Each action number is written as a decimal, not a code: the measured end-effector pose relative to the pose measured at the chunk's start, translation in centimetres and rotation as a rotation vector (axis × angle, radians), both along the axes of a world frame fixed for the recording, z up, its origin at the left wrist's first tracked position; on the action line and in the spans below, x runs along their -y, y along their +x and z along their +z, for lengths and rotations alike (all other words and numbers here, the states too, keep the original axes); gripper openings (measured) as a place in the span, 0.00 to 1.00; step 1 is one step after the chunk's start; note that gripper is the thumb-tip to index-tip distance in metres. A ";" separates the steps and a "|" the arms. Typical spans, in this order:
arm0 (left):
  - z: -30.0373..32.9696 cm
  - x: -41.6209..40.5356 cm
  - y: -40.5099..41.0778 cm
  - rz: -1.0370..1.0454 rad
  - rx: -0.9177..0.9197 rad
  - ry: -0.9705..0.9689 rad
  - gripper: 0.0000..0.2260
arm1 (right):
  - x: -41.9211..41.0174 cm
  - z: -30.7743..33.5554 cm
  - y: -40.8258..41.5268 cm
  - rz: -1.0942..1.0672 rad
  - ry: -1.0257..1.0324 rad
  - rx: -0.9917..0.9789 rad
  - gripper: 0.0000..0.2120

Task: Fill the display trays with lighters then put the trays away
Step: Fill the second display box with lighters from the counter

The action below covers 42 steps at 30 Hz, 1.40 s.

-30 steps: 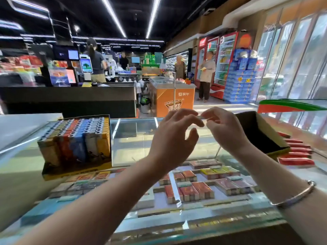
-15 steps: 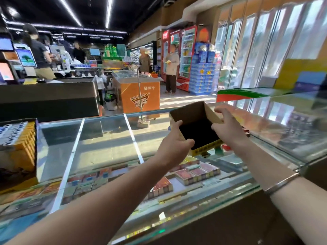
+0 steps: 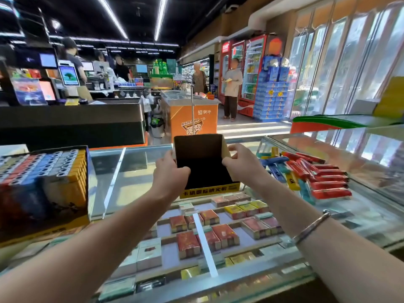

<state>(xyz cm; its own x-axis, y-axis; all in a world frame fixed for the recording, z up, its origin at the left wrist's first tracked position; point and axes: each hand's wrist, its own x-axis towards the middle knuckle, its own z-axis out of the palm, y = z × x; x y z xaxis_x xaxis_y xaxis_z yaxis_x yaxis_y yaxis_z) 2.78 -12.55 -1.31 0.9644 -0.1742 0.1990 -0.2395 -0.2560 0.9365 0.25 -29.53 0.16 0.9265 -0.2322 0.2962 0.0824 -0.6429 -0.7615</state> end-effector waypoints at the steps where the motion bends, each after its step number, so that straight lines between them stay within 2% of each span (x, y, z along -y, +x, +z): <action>1: -0.5 -0.4 0.4 0.013 -0.019 0.031 0.23 | -0.4 -0.3 0.3 0.010 0.004 -0.012 0.19; 4: -1.4 -1.0 1.2 0.048 -0.055 0.048 0.28 | -0.8 -1.0 0.9 0.007 -0.017 -0.014 0.18; 7: -1.6 -1.0 1.6 0.022 -0.055 0.043 0.27 | -0.2 -1.1 0.6 -0.047 -0.048 0.037 0.18; 11: -1.9 -0.9 1.5 0.007 0.004 0.110 0.26 | 1.7 0.5 -0.3 -0.197 -0.259 0.062 0.16; 12: -2.0 -0.8 1.4 0.007 0.019 0.115 0.26 | 2.6 1.2 -0.7 -0.206 -0.352 -0.013 0.14; 16: -2.3 -0.7 1.2 0.003 0.072 0.119 0.28 | 4.7 3.3 -3.2 -0.115 -0.617 -0.514 0.08; 18: -2.4 -0.7 1.0 -0.001 0.081 0.111 0.30 | 5.1 3.4 -4.2 -0.106 -0.700 -0.632 0.09; 21: -2.3 -0.6 0.5 0.011 0.081 0.107 0.31 | 5.2 2.9 -4.6 -0.071 -0.782 -0.703 0.13; 23: -2.3 -0.6 0.1 0.040 0.103 0.110 0.32 | 5.2 2.5 -4.5 -0.024 -0.818 -0.716 0.15; 27: -2.3 -0.7 -0.2 0.096 0.142 0.071 0.34 | 4.6 1.5 -4.2 0.078 -0.712 -0.662 0.16; 30: -2.4 -0.9 -0.1 0.120 0.152 0.095 0.33 | 4.0 0.3 -3.5 0.101 -0.734 -0.601 0.14; 33: -2.4 -1.2 0.3 0.144 0.137 0.100 0.31 | 3.5 -0.3 -2.4 0.041 -0.789 -0.530 0.14; 36: -2.3 -1.5 0.8 0.169 0.133 0.102 0.30 | 3.3 -0.6 -1.0 -0.128 -0.961 -0.364 0.17; 38: -2.3 -1.8 1.1 0.183 0.130 0.090 0.30 | 3.4 -0.7 0.0 -0.162 -1.024 -0.370 0.16; 42: -2.2 -2.4 1.7 0.206 0.113 0.079 0.30 | 3.8 -0.5 1.6 -0.116 -0.977 -0.443 0.22</action>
